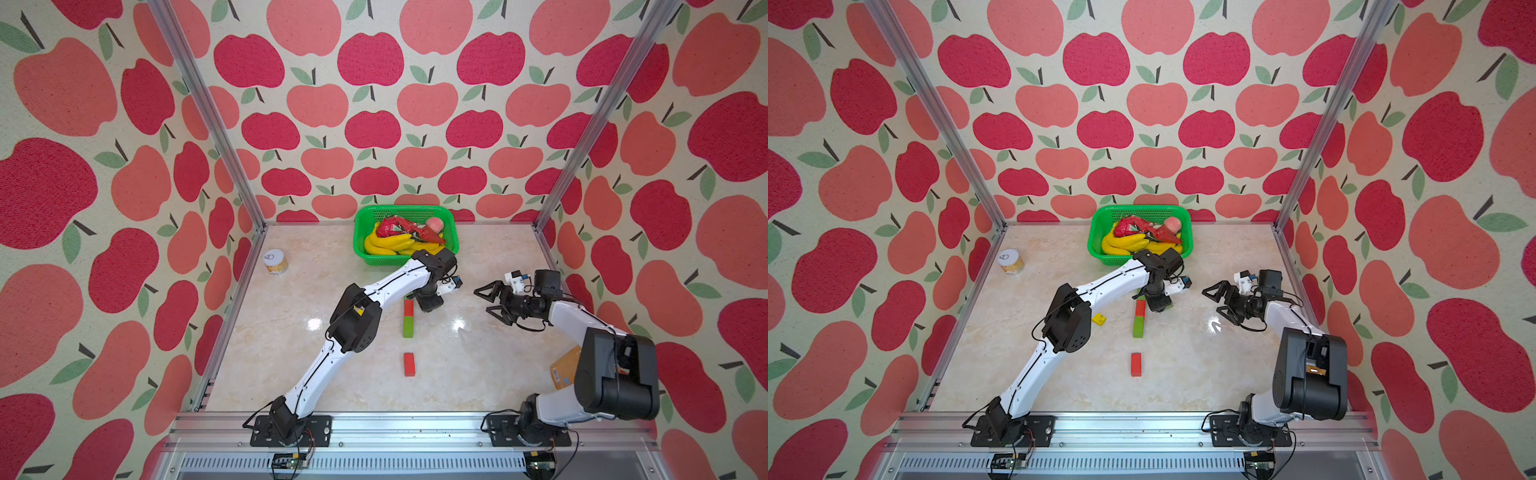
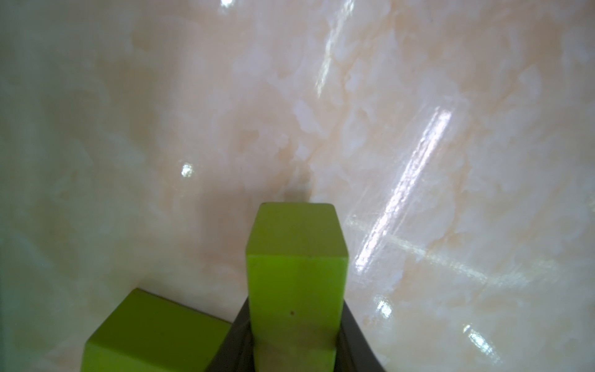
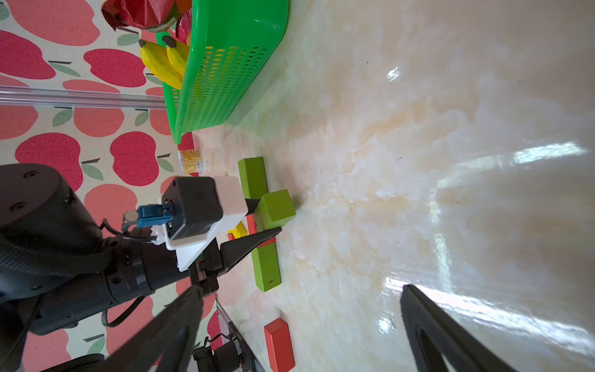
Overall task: Assemble the letter k with building blocks
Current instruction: Assemble the building block at the center of the board.
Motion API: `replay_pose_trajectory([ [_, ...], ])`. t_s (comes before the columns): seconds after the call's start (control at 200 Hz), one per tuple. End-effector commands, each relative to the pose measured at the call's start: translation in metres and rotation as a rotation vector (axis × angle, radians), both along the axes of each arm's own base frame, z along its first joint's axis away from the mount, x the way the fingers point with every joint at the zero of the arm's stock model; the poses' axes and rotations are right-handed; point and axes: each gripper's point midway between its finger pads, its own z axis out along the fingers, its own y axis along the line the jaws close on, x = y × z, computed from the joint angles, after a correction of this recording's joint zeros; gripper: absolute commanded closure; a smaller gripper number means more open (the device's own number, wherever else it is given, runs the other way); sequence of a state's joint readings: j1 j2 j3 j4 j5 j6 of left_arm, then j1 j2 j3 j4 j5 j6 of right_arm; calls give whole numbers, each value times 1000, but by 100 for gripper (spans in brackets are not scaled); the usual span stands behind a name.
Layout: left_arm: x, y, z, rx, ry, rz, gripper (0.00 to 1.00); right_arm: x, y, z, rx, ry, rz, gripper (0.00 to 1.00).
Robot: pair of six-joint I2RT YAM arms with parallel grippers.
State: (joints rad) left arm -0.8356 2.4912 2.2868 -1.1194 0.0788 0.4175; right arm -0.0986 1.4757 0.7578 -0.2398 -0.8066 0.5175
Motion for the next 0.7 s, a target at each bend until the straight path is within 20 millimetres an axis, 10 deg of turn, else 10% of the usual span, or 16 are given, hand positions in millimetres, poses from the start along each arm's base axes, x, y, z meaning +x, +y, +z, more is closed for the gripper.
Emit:
replay_pose_trajectory([
  [0.0, -4, 3, -12, 33, 28, 2, 76, -2, 2, -3, 19, 11, 7, 1],
  [0.695, 1, -8, 1, 4, -20, 2, 45, -2, 4, 1, 34, -1, 17, 1],
])
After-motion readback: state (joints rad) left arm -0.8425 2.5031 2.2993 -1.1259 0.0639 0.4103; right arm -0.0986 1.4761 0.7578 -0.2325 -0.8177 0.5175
